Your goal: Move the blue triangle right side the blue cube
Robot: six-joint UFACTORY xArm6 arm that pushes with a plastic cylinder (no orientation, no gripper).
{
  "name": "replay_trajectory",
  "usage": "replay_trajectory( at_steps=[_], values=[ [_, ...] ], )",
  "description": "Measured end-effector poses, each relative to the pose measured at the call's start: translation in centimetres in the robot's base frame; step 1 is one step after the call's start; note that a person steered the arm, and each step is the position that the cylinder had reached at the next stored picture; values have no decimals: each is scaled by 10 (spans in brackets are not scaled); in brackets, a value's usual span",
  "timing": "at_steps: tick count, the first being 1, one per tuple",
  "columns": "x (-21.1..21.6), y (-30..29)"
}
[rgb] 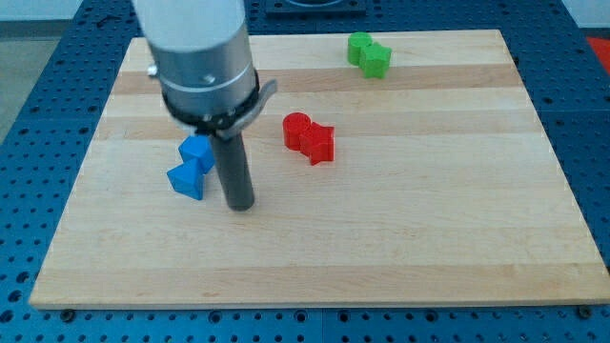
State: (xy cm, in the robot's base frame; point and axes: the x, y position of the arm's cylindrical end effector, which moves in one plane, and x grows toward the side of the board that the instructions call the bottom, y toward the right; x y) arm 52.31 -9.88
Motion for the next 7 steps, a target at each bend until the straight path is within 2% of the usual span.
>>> replay_trajectory(
  at_steps=[1,2,3,7],
  values=[
    [16,-40],
    [-9,-93],
    [-39,-104],
    [-45,-70]
  ],
)
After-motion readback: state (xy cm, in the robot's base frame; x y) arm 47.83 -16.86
